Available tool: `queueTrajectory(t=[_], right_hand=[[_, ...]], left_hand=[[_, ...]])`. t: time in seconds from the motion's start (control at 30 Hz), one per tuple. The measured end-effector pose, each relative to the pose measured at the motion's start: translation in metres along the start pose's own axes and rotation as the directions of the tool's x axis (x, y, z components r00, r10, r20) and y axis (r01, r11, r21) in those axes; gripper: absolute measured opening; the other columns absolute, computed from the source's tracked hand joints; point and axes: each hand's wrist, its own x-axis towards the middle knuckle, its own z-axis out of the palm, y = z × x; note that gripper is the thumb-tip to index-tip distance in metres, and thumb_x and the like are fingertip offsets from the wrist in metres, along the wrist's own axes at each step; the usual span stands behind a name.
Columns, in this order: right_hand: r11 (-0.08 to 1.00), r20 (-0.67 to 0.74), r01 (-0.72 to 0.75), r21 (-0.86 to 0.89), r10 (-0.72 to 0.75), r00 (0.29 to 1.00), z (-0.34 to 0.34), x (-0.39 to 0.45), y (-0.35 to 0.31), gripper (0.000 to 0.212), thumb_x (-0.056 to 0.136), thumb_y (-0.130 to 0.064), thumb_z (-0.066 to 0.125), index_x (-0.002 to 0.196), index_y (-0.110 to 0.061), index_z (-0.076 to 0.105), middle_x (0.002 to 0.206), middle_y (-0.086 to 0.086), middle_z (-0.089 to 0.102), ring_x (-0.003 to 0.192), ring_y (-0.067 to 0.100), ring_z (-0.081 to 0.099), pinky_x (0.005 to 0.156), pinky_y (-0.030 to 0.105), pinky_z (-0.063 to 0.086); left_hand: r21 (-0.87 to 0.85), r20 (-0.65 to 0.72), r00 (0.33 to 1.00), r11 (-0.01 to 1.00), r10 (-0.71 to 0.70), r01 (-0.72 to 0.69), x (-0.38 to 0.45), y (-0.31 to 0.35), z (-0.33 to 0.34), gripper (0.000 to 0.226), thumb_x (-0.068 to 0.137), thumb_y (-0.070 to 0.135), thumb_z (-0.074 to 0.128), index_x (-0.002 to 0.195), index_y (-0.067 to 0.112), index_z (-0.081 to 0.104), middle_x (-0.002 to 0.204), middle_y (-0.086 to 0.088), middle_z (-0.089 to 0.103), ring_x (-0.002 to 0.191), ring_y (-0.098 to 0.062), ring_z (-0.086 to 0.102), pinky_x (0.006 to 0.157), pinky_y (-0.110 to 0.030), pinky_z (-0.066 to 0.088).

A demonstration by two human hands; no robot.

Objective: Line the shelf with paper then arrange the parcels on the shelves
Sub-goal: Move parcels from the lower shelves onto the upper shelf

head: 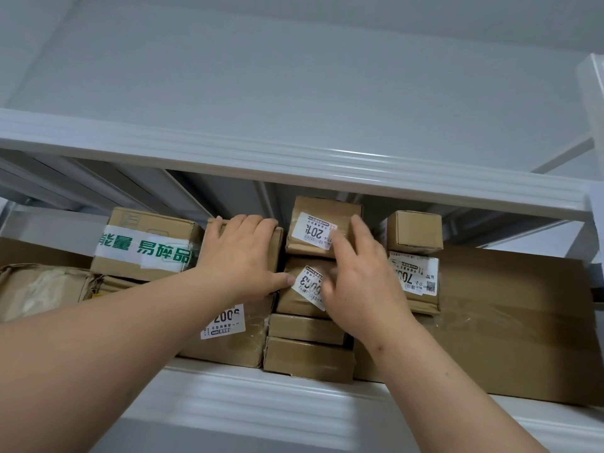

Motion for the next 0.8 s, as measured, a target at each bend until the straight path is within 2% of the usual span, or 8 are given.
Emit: queueTrajectory(t=[0.1, 0.17, 0.3, 0.4, 0.47, 0.57, 0.67, 0.8], right_hand=[[0.999, 0.06, 0.026, -0.028, -0.024, 0.998, -0.002, -0.004, -0.004, 0.064, 0.095, -0.04, 0.05, 0.152, -0.026, 0.025, 0.165, 0.003, 0.0, 0.151, 0.025, 0.004, 0.121, 0.04, 0.009], [0.998, 0.037, 0.06, -0.019, -0.059, 0.998, -0.005, -0.008, -0.004, 0.055, 0.096, -0.04, 0.049, 0.147, -0.025, 0.036, 0.164, 0.004, 0.011, 0.151, 0.024, 0.007, 0.123, 0.042, 0.011], [0.994, -0.045, 0.111, 0.014, -0.11, 0.993, -0.018, -0.025, -0.004, 0.047, 0.092, -0.039, 0.054, 0.136, -0.024, 0.053, 0.151, -0.001, 0.039, 0.142, 0.02, 0.027, 0.12, 0.044, 0.022], [0.983, -0.102, 0.145, 0.113, -0.134, 0.986, -0.029, -0.044, -0.004, 0.039, 0.09, -0.035, 0.057, 0.126, -0.022, 0.062, 0.13, -0.005, 0.054, 0.124, 0.014, 0.043, 0.108, 0.04, 0.038], [0.97, -0.133, 0.157, 0.184, -0.134, 0.982, -0.036, -0.064, -0.005, 0.035, 0.089, -0.034, 0.057, 0.12, -0.021, 0.065, 0.118, -0.008, 0.058, 0.114, 0.011, 0.048, 0.099, 0.034, 0.043], [0.948, -0.196, 0.123, 0.293, -0.066, 0.978, -0.041, -0.105, -0.008, 0.032, 0.086, -0.033, 0.057, 0.112, -0.017, 0.069, 0.109, -0.008, 0.061, 0.106, 0.011, 0.054, 0.09, 0.023, 0.044], [0.905, -0.229, 0.061, 0.42, 0.041, 0.973, -0.032, -0.163, -0.014, 0.026, 0.086, -0.027, 0.059, 0.104, -0.012, 0.07, 0.103, -0.003, 0.063, 0.1, 0.013, 0.057, 0.087, 0.021, 0.044], [0.861, -0.113, -0.12, 0.495, 0.201, 0.973, 0.002, -0.257, -0.012, 0.021, 0.085, -0.028, 0.06, 0.101, -0.017, 0.069, 0.099, -0.009, 0.063, 0.098, 0.009, 0.058, 0.086, 0.021, 0.045]], left_hand=[[-0.021, 0.054, 0.998, 1.0, -0.013, 0.014, -0.003, -0.001, -0.001, 0.107, 0.068, 0.08, 0.055, 0.152, 0.027, 0.015, 0.159, 0.003, 0.023, 0.148, -0.021, 0.014, 0.12, -0.048, 0.01], [-0.062, 0.081, 0.996, 0.998, -0.024, 0.029, -0.006, -0.001, -0.003, 0.107, 0.072, 0.077, 0.056, 0.154, 0.026, 0.01, 0.163, 0.003, 0.014, 0.15, -0.02, 0.006, 0.122, -0.046, 0.01], [-0.078, 0.058, 0.998, 0.997, -0.016, 0.02, -0.017, -0.001, -0.008, 0.102, 0.076, 0.073, 0.055, 0.155, 0.026, 0.01, 0.163, 0.003, 0.013, 0.15, -0.021, 0.007, 0.122, -0.046, 0.012], [-0.112, 0.014, 1.0, 0.994, -0.011, 0.012, -0.03, 0.0, -0.014, 0.097, 0.077, 0.07, 0.057, 0.154, 0.028, 0.015, 0.161, 0.003, 0.018, 0.148, -0.022, 0.013, 0.12, -0.046, 0.016], [-0.152, -0.005, 1.0, 0.988, 0.012, -0.012, -0.042, 0.005, -0.019, 0.092, 0.078, 0.066, 0.059, 0.153, 0.027, 0.021, 0.159, 0.003, 0.024, 0.146, -0.022, 0.019, 0.118, -0.046, 0.019], [-0.242, -0.02, 1.0, 0.97, 0.022, -0.026, -0.069, 0.016, -0.021, 0.086, 0.078, 0.06, 0.061, 0.15, 0.026, 0.029, 0.156, 0.001, 0.031, 0.143, -0.025, 0.026, 0.115, -0.05, 0.024], [-0.336, -0.046, 0.997, 0.939, 0.063, -0.075, -0.111, 0.029, -0.014, 0.083, 0.076, 0.061, 0.055, 0.146, 0.02, 0.038, 0.149, -0.007, 0.041, 0.138, -0.03, 0.034, 0.111, -0.053, 0.03], [-0.529, -0.03, 0.993, 0.841, 0.117, -0.115, -0.184, 0.051, 0.01, 0.077, 0.073, 0.058, 0.05, 0.139, 0.02, 0.045, 0.141, -0.005, 0.048, 0.132, -0.031, 0.04, 0.107, -0.053, 0.032]])
